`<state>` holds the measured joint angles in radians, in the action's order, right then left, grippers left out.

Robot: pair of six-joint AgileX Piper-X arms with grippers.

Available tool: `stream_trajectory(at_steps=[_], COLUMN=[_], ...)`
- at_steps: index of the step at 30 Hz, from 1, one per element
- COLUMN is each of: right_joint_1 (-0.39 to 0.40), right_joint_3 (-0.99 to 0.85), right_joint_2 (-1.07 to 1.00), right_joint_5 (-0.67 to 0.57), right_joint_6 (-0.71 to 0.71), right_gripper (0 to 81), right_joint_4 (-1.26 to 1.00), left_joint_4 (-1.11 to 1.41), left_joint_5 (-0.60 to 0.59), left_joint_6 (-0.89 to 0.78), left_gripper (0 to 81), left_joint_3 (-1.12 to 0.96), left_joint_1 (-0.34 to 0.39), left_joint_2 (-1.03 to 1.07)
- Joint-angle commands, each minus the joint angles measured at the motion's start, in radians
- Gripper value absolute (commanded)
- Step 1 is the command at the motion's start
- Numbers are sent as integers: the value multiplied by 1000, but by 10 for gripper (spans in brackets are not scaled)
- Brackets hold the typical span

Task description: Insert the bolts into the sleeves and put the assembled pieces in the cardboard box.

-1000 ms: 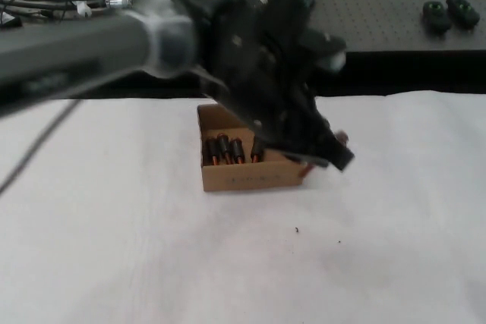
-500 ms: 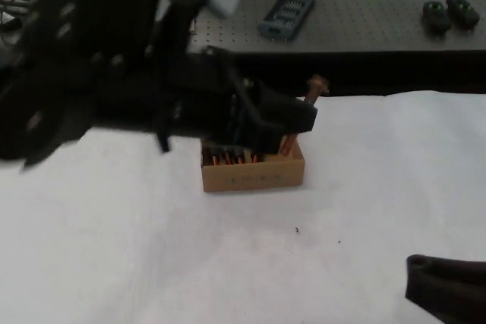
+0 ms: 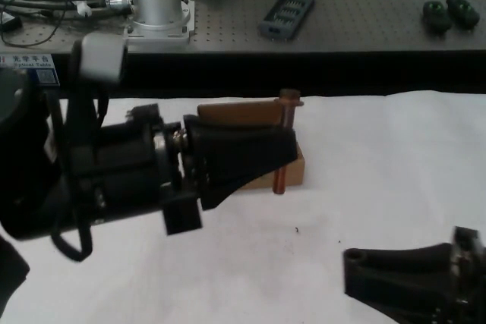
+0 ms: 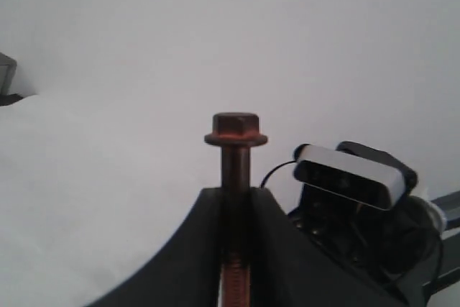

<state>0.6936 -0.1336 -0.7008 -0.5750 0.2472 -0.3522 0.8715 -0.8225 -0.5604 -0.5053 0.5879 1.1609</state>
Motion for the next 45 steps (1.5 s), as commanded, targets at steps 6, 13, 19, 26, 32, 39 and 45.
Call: stream_trajectory(at_steps=[6, 13, 19, 26, 32, 39, 45], right_joint_1=[38, 112, 112, 112, 112, 112, 112], right_joint_3=[-71, -173, -179, -179, -179, -179, -179], right_joint_2=[-330, -405, -402, -379, -364, -364, -364], right_joint_5=[-158, -158, -203, -253, -232, -206, -204], right_joint_6=[104, 63, 66, 99, 97, 97, 97], right_gripper=[29, 29, 29, 29, 29, 29, 29], right_joint_4=[-373, -373, -373, -373, -373, -373, -415], left_joint_4=[79, 79, 79, 79, 79, 79, 79], left_joint_5=[-112, -133, -133, -152, -213, -213, -213], left_joint_6=[-45, -45, -45, -38, 5, 15, 60], left_gripper=[6, 6, 6, 6, 6, 6, 6], left_joint_3=[10, 10, 10, 10, 10, 10, 10], left_joint_1=[4, 6, 6, 6, 6, 6, 6], left_joint_2=[-12, -12, -12, -12, -12, -12, -12])
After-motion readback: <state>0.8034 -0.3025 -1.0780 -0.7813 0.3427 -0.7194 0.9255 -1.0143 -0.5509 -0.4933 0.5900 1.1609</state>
